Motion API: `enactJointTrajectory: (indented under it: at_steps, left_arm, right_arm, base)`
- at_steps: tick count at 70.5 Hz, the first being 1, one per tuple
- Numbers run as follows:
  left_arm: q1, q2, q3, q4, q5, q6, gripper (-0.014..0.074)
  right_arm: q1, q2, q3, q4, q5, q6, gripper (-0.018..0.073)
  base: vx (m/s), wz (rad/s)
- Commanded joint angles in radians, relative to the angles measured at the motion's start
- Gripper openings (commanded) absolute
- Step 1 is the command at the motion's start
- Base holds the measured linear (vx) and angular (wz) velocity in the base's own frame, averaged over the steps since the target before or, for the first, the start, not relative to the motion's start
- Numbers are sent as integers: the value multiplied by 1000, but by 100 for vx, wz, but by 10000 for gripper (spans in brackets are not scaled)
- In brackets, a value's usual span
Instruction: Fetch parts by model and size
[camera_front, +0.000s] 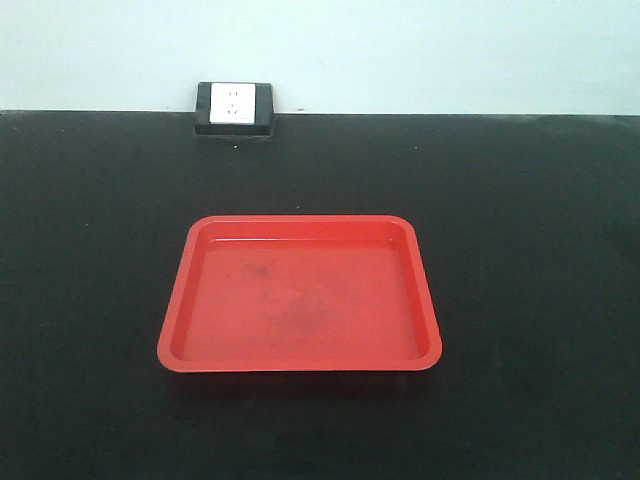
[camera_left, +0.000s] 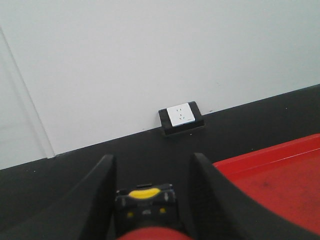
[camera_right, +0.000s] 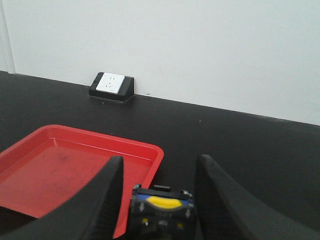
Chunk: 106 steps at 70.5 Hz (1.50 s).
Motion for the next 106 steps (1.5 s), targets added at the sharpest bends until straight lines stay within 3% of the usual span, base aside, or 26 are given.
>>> enactJointTrajectory:
  at_steps: [1, 34, 59, 71, 84, 94, 106]
  left_arm:
    - [-2, 19, -25, 6, -78, -6, -6]
    - [-2, 19, -25, 6, -176, -6, -6]
    - [-2, 19, -25, -1, -184, -6, -6]
    - [-2, 45, -39, -116, -192, -6, -6]
    - [-2, 239, -123, -280, -169, 13, -6]
    - [-2, 429, -213, -310, -153, 89, -6]
    - [-2, 658, -333, -330, -98, 104, -6]
  right_arm:
    - [-4, 13, -28, 0, -81, -8, -5]
    - [-4, 13, -28, 0, -81, -7, -5]
    - [-4, 13, -28, 0, -100, -6, -5]
    - [-4, 13, -28, 0, -126, -6, -5]
    - [-4, 13, -28, 0, -144, -7, -5]
    - [-4, 13, -28, 0, -152, -7, -5]
    - [-4, 13, -28, 0, -151, -7, -5]
  base:
    - [0, 0]
    - [0, 0]
    - [0, 0]
    - [0, 0]
    - [0, 0]
    - [0, 0]
    - [0, 0]
